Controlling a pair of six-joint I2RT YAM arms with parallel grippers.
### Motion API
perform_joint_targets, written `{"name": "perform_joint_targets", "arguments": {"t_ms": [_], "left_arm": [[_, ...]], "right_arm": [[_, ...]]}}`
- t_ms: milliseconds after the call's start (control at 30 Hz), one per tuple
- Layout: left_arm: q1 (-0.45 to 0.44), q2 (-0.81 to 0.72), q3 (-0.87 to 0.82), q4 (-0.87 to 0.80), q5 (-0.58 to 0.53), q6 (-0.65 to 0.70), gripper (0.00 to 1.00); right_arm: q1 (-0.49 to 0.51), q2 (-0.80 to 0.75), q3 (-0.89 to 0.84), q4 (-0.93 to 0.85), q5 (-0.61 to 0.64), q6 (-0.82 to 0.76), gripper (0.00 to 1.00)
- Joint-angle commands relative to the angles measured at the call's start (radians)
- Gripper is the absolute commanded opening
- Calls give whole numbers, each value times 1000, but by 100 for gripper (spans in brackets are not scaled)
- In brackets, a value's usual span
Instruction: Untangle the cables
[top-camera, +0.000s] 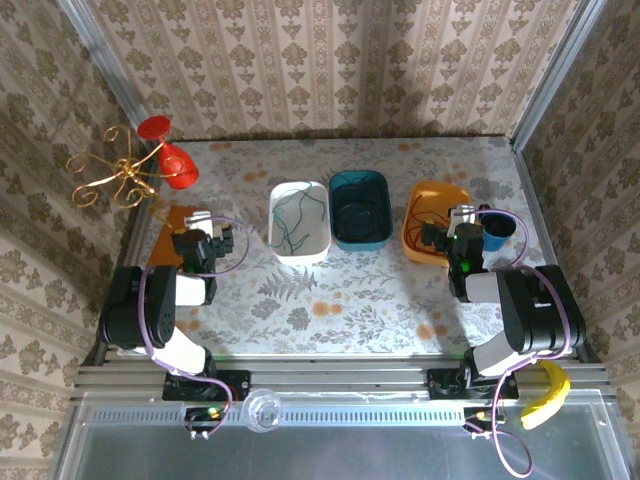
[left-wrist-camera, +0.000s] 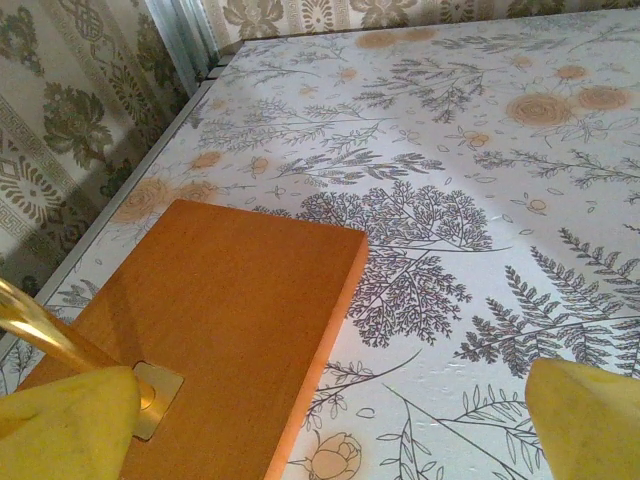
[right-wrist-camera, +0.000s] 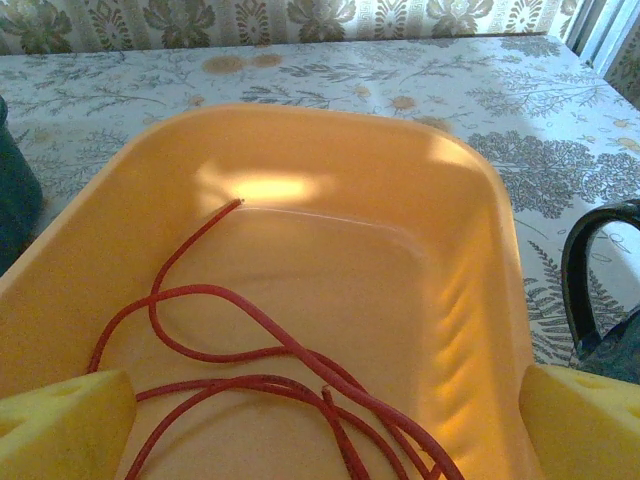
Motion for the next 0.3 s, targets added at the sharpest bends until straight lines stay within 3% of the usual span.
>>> {"name": "perform_joint_targets", "arguments": {"t_ms": [0,100,267], "left_arm": [[5,-6,4,38,19,18,100],[5,-6,6,35,20,18,100],[5,-6,5,35,19,18,100]], "right_arm": [[5,7,24,3,-21,-5,100],[-16,13,41,-25,-92,-8,100],[-16,3,24,-1,-100,-10,100]]}}
